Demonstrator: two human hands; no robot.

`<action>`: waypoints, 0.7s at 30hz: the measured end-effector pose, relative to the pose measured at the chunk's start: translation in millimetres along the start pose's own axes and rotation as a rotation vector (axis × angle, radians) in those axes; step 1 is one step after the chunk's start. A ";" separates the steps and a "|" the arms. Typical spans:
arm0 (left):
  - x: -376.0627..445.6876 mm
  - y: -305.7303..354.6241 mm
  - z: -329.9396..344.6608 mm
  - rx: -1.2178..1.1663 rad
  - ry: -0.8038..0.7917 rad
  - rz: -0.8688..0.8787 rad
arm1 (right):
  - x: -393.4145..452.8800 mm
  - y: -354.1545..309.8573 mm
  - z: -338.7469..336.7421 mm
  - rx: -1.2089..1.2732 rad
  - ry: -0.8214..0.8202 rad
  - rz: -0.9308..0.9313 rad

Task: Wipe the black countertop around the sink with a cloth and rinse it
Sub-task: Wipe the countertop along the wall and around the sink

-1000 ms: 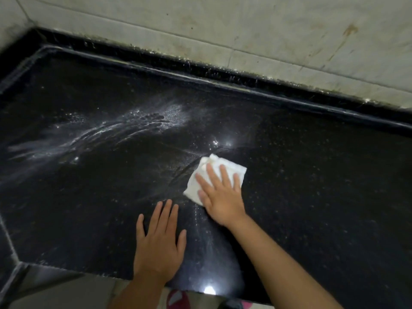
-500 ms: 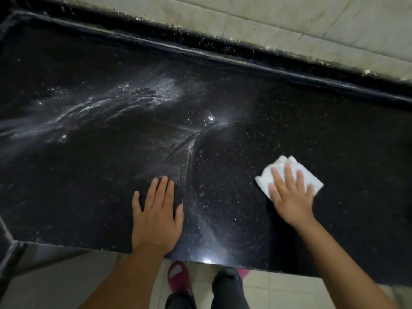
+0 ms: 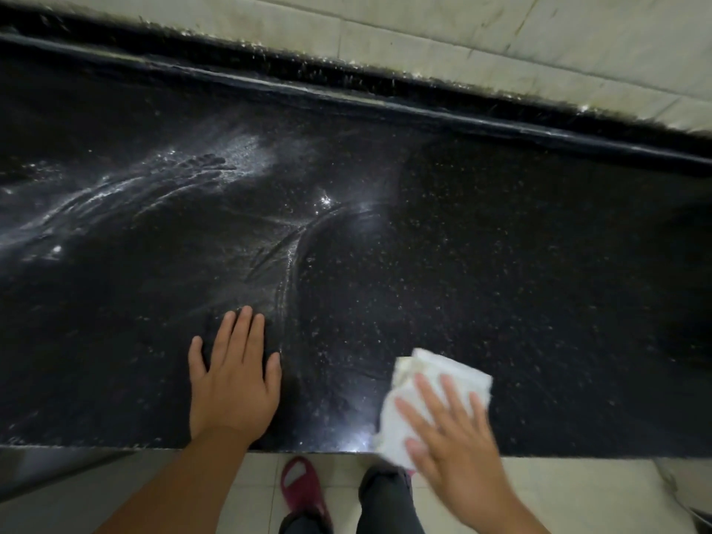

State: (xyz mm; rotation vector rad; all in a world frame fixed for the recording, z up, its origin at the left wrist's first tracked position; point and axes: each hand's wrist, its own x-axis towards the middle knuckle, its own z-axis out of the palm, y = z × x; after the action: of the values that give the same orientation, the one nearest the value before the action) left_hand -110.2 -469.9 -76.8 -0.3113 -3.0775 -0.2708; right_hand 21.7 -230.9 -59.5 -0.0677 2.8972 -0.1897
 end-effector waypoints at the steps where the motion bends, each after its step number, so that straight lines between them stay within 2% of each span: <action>1: 0.0 0.5 -0.4 -0.008 -0.015 -0.009 | -7.1 18.5 -3.6 -0.007 -0.024 0.077; 5: 0.0 0.7 -1.4 -0.013 -0.063 -0.025 | 24.7 70.7 -33.6 0.022 -0.050 0.489; 6: -0.6 0.4 -1.8 -0.012 -0.077 -0.026 | 44.6 72.5 -43.2 0.082 -0.117 0.584; 8: -1.4 -0.4 -2.2 -0.012 -0.105 -0.033 | 90.7 62.7 -53.6 0.107 -0.158 0.642; 10: -1.9 1.2 -2.7 -0.020 -0.132 -0.051 | 122.8 27.9 -53.6 0.065 -0.144 0.511; 12: -0.7 2.8 -5.0 -0.031 -0.146 -0.064 | 127.7 -13.3 -38.4 -0.029 -0.042 0.320; 13: -0.7 3.2 -5.8 -0.031 -0.151 -0.066 | 119.5 -33.8 -30.0 -0.037 0.004 0.251; 16: -0.2 6.0 -12.2 -0.041 -0.173 -0.071 | 71.0 -69.2 -5.7 0.053 0.002 0.080; 19: 0.3 9.0 -16.7 -0.051 -0.211 -0.082 | 20.2 -50.3 8.3 0.038 0.052 0.066; 21: -0.1 9.1 -18.4 -0.070 -0.216 -0.089 | -4.4 -18.1 9.1 0.027 0.020 0.187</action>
State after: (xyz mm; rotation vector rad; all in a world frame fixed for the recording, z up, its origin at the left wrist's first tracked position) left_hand -107.9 -464.4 -57.2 -0.2197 -3.3058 -0.3716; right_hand 28.7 -249.8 -64.8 0.2106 2.8979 -0.1959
